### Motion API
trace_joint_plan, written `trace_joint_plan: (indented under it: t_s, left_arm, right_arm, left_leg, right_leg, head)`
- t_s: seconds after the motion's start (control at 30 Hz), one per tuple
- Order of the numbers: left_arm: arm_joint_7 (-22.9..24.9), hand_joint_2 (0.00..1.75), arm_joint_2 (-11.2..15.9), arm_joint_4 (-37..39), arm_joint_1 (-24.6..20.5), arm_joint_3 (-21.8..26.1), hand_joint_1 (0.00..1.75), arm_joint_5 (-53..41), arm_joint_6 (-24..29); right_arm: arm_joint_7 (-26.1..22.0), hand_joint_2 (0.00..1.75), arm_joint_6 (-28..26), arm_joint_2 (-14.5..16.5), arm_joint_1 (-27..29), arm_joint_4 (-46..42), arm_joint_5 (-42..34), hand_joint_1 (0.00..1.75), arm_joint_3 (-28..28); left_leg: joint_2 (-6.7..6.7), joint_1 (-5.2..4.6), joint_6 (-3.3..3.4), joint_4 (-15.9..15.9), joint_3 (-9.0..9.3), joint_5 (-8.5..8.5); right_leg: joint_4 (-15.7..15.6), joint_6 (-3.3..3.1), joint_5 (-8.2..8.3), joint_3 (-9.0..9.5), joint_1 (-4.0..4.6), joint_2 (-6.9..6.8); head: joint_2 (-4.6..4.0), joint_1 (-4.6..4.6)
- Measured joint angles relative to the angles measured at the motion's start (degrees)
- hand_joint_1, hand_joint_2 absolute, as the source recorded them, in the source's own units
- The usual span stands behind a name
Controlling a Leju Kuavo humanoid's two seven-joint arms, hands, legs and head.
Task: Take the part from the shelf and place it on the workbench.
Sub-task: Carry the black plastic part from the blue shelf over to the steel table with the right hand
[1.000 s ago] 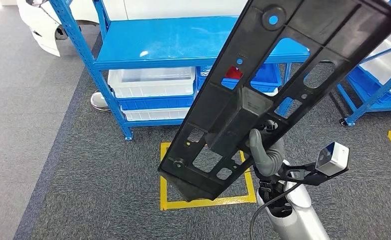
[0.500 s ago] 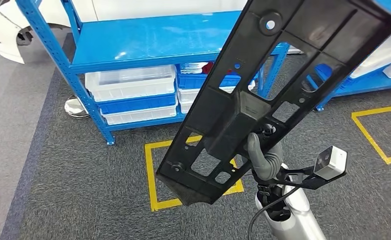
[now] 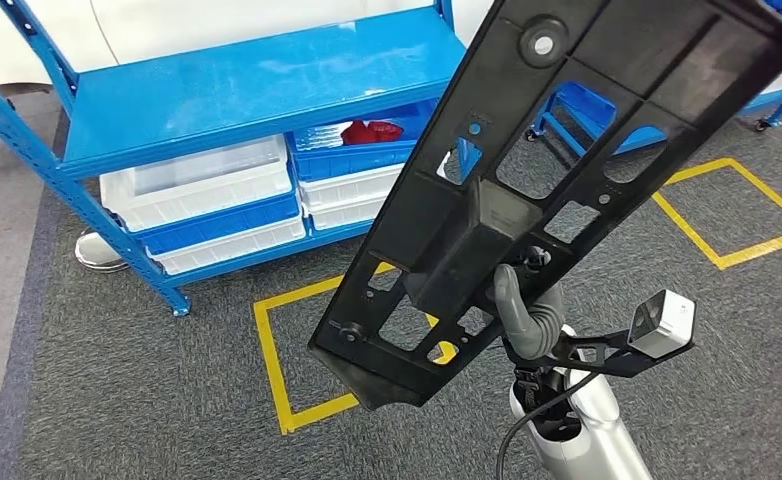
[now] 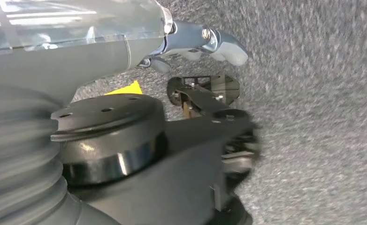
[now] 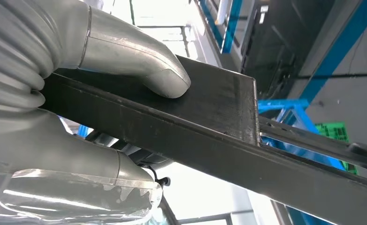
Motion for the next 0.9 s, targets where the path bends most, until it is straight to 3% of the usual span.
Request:
trace_joint_plan:
  t_s: [0.03,0.07,0.1,0.17,0.23,0.3,0.37,0.43,0.5,0.53,0.57,0.6,0.67,0.73,0.8,0.83,0.9]
  left_arm:
    - [0.0,1.75,0.0,0.0,0.0,0.0,0.00,0.0,0.0]
    - [0.0,1.75,0.0,0.0,0.0,0.0,0.00,0.0,0.0]
    - [0.0,1.75,0.0,0.0,0.0,0.0,0.00,0.0,0.0]
    - [0.0,1.75,0.1,0.0,0.0,0.0,0.00,0.0,0.0]
    - [0.0,1.75,0.1,0.0,0.0,0.0,0.00,0.0,0.0]
    - [0.0,1.75,0.1,0.0,0.0,0.0,0.00,0.0,0.0]
    - [-0.1,1.75,0.0,0.0,-0.2,0.0,0.00,0.0,0.0]
    - [-0.1,1.75,0.0,0.0,-0.1,0.0,0.00,0.0,0.0]
    - [-0.1,1.75,0.0,0.0,0.2,0.0,0.00,0.0,0.0]
    - [-0.1,1.75,0.1,0.0,0.3,0.0,0.00,0.0,0.0]
    - [-0.1,1.75,0.1,0.0,0.4,0.0,0.00,0.0,0.0]
    - [-0.1,1.75,0.0,0.0,0.3,0.0,0.00,0.0,0.0]
    - [-0.1,1.75,0.0,0.0,0.3,0.0,0.00,-0.1,0.0]
    - [-0.1,1.75,0.0,0.0,0.3,0.0,0.00,-0.1,0.0]
    - [-0.1,1.75,0.0,0.0,0.3,0.0,0.00,-0.2,0.0]
    - [-0.1,1.75,0.0,0.0,0.2,0.0,0.00,-0.2,0.0]
    - [-0.2,1.75,0.0,0.0,0.1,0.0,0.00,-0.3,0.1]
  right_arm:
    - [0.1,1.75,0.0,0.0,0.0,0.0,-0.1,1.75,0.0]
    - [0.2,1.75,0.0,0.1,0.0,0.0,-0.1,1.75,0.0]
    - [0.3,1.75,0.0,0.2,0.0,0.0,-0.2,1.75,0.0]
    - [0.3,1.75,0.0,0.4,0.0,0.0,-0.3,1.75,0.0]
    - [0.4,1.75,0.0,0.7,0.0,0.0,-0.3,1.75,0.0]
    - [0.4,1.75,-0.1,0.8,0.2,0.0,-0.3,1.75,0.0]
    - [0.5,1.75,-0.2,0.8,0.4,-0.1,-0.3,1.75,-0.1]
    - [0.4,1.75,-0.3,0.8,0.4,-0.1,-0.3,1.75,-0.1]
    - [0.4,1.75,-0.5,0.9,0.6,-0.2,-0.3,1.75,-0.1]
    - [0.4,1.75,-0.5,1.0,0.8,-0.1,-0.3,1.75,-0.1]
    - [0.3,1.75,-0.6,1.0,0.9,-0.1,-0.2,1.75,-0.1]
    - [0.2,1.75,-0.6,1.0,1.0,-0.2,-0.2,1.75,-0.1]
    - [0.1,1.75,-0.5,1.0,1.1,-0.2,-0.1,1.75,-0.1]
    - [0.0,1.75,-0.5,1.1,1.1,-0.2,0.0,1.75,-0.1]
    - [-0.2,1.75,-0.4,1.1,1.3,-0.3,0.1,1.75,-0.1]
    - [-0.3,1.75,-0.3,1.1,1.5,-0.4,0.2,1.75,-0.1]
    - [-0.6,1.75,-0.1,1.3,1.8,-0.5,0.4,1.75,-0.2]
  left_leg:
    - [-0.08,0.03,0.01,0.6,-0.24,0.46]
    - [-0.21,0.09,0.09,-1.1,0.58,1.95]
    - [-0.73,0.17,0.24,-4.6,2.24,4.10]
    - [-3.36,0.39,0.68,-12.2,5.72,7.07]
    - [-4.98,0.39,1.05,-15.3,7.07,7.52]
    - [-3.92,0.42,1.57,-15.8,7.12,7.77]
    - [-2.50,0.62,2.33,-16.3,7.18,8.23]
    - [-0.93,0.52,2.78,-16.5,7.15,8.42]
    - [0.71,0.32,2.90,-16.5,7.01,8.40]
    - [1.53,0.26,2.89,-16.5,6.97,8.37]
    - [2.29,0.25,2.85,-16.4,6.94,8.32]
    - [2.99,0.24,2.75,-16.4,6.97,8.23]
    - [4.20,0.06,2.33,-16.1,7.05,7.93]
    - [5.23,-0.25,1.77,-15.9,7.17,7.62]
    - [6.25,-0.37,1.17,-16.0,7.38,7.45]
    - [5.95,-0.25,0.82,-15.7,7.40,7.10]
    - [3.53,0.01,0.24,-12.5,6.19,4.67]
  right_leg:
    - [0.1,0.02,0.04,-0.05,0.01,0.78]
    - [0.2,0.08,0.07,-0.05,0.00,1.55]
    - [0.3,0.17,0.09,-0.03,-0.01,2.32]
    - [0.6,0.56,0.14,-0.21,0.01,3.76]
    - [0.6,1.32,0.44,-0.74,-0.15,4.99]
    - [0.5,2.16,0.83,-1.20,-0.35,6.01]
    - [2.0,2.71,-0.22,-2.07,-0.22,4.20]
    - [7.7,3.06,-3.55,-4.74,-0.14,0.77]
    - [14.6,3.38,-6.41,-7.88,-0.33,-0.68]
    - [16.0,3.51,-6.51,-8.43,-0.42,-0.97]
    - [14.9,3.56,-5.52,-7.74,-0.47,-1.26]
    - [11.9,3.54,-3.84,-6.02,-0.49,-1.79]
    - [4.2,3.10,-1.22,-1.87,-0.20,-4.20]
    - [0.7,2.30,-0.70,-0.21,0.25,-5.45]
    - [0.6,1.55,-0.58,-0.35,0.38,-4.23]
    - [0.4,1.22,-0.43,-0.34,0.29,-3.61]
    - [0.1,0.54,-0.09,-0.30,0.00,-2.39]
  head:
    - [0.00,0.00]
    - [-0.01,0.00]
    - [-0.01,0.00]
    - [-0.02,0.00]
    - [-0.01,-0.01]
    - [-0.01,-0.01]
    - [-0.01,0.01]
    - [-0.02,0.02]
    - [-0.01,0.01]
    - [-0.01,0.01]
    - [-0.01,0.01]
    - [-0.01,0.02]
    - [-0.01,0.02]
    - [-0.01,0.01]
    - [-0.01,0.01]
    - [-0.01,0.00]
    - [-0.01,0.00]
